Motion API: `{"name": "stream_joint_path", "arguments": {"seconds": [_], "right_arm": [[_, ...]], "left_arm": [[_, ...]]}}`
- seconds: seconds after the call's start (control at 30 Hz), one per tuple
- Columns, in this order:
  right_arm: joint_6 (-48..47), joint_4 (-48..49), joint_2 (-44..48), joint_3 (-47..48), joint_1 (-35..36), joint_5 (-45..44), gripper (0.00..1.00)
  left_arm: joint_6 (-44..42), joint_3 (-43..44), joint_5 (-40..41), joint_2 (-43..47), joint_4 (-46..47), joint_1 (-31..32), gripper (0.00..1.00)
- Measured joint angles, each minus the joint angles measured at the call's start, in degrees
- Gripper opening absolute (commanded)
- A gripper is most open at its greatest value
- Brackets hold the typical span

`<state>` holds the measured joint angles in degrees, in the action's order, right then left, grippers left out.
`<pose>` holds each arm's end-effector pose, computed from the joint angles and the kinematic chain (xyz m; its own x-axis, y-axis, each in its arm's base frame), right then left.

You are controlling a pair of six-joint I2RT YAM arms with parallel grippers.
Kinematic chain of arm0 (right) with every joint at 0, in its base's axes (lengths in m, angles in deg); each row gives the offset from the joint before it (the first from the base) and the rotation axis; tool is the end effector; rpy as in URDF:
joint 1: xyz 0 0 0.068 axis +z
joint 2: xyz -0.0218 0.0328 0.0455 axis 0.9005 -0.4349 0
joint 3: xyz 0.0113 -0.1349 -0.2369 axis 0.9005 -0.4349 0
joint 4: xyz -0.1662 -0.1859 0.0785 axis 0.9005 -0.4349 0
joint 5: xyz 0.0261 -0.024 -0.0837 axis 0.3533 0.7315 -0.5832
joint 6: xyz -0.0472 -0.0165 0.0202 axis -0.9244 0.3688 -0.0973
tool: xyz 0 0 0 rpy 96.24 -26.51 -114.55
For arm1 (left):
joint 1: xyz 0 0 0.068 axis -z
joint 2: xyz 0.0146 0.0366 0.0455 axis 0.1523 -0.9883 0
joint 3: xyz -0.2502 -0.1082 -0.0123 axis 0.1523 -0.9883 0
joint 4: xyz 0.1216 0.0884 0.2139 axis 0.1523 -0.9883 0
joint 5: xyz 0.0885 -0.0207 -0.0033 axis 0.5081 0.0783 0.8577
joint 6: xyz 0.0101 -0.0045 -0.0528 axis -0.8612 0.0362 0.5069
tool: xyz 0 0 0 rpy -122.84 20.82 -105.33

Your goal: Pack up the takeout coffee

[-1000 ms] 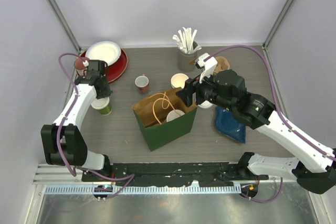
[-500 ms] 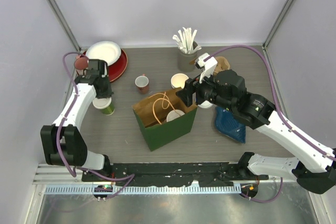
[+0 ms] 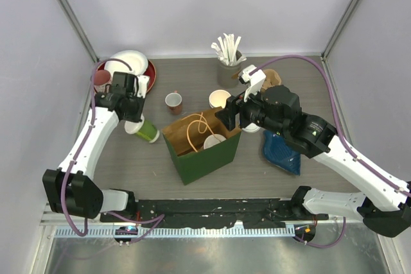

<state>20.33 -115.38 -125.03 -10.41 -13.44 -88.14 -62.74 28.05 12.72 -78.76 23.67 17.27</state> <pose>0.1439 0.1713 0.4261 -0.3146 -0.0820 -0.9457 -0.6707 0.7242 0.1603 0.2622 -0.0373 0.3089 -0.8317 0.1739 -0.5273 0.1603 0.9845 0.0719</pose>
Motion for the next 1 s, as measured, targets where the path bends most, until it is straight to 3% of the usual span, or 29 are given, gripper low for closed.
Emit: {"name": "stream_joint_path", "arguments": {"seconds": [0.47,0.5,0.6,0.67,0.8,1.0], "right_arm": [[0.2,0.0,0.0,0.0,0.0,0.0,0.70],[0.2,0.0,0.0,0.0,0.0,0.0,0.70],[0.2,0.0,0.0,0.0,0.0,0.0,0.70],[0.2,0.0,0.0,0.0,0.0,0.0,0.70],[0.4,0.0,0.0,0.0,0.0,0.0,0.70],[0.9,0.0,0.0,0.0,0.0,0.0,0.70]], "left_arm": [[-11.0,0.6,-4.3,0.9,-2.2,3.2,0.00],[-11.3,0.6,-4.5,0.9,-2.2,3.3,0.04],[-10.8,0.6,-5.0,0.7,-2.3,3.4,0.30],[-9.5,0.6,-5.7,0.3,-1.9,3.1,0.38],[-5.3,0.1,-10.0,0.1,0.3,0.3,0.36],[0.3,-2.0,-22.6,-3.4,5.0,-10.8,0.38]]}}
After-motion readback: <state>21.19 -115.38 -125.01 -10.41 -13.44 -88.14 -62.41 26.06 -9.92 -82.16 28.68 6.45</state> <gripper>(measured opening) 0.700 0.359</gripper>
